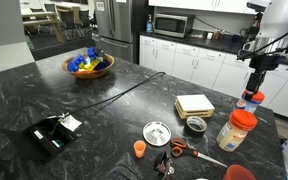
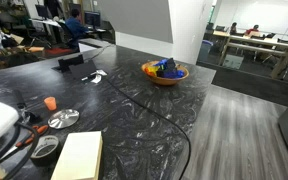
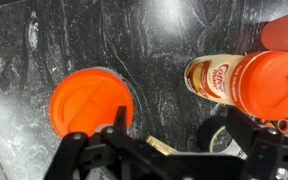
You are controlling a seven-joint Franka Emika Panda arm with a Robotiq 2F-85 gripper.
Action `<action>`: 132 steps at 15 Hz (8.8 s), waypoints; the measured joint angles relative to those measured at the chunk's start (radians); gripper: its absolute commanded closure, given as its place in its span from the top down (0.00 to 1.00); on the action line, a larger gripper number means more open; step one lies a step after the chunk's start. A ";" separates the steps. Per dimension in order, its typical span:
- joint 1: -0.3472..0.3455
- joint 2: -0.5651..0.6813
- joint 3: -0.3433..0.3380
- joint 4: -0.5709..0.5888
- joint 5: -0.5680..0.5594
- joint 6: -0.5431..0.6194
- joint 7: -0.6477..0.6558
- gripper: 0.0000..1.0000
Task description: Put the small orange cup in the big orange cup
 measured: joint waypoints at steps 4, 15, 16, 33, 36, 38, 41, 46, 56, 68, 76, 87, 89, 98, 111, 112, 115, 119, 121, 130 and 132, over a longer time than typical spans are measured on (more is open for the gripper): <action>0.000 0.000 0.000 0.000 0.000 0.000 0.000 1.00; 0.000 0.000 0.003 0.000 0.000 0.000 0.000 1.00; 0.000 0.001 0.008 0.000 0.000 0.001 0.000 1.00; 0.119 0.234 0.249 0.226 -0.002 0.184 0.058 1.00; 0.119 0.232 0.250 0.224 -0.002 0.184 0.058 1.00; 0.119 0.232 0.250 0.224 -0.002 0.184 0.058 1.00; 0.123 0.250 0.251 0.227 0.001 0.192 0.058 1.00; 0.130 0.435 0.277 0.330 -0.024 0.328 0.058 1.00; 0.162 0.658 0.317 0.506 -0.090 0.355 0.109 1.00; 0.229 0.803 0.350 0.585 -0.147 0.379 0.109 1.00; 0.280 0.910 0.362 0.677 -0.183 0.374 0.103 1.00; 0.282 0.912 0.362 0.677 -0.183 0.375 0.103 1.00; 0.288 0.916 0.362 0.677 -0.183 0.376 0.103 1.00; 0.322 0.971 0.363 0.707 -0.182 0.422 0.148 1.00; 0.329 0.977 0.363 0.711 -0.182 0.428 0.165 1.00; 0.329 0.977 0.363 0.711 -0.182 0.428 0.165 1.00; 0.329 0.977 0.363 0.711 -0.182 0.428 0.165 1.00; 0.329 0.978 0.363 0.710 -0.182 0.428 0.165 1.00; 0.329 0.978 0.363 0.710 -0.182 0.428 0.165 1.00; 0.329 0.978 0.363 0.710 -0.182 0.428 0.165 1.00; 0.329 0.978 0.363 0.710 -0.182 0.428 0.165 1.00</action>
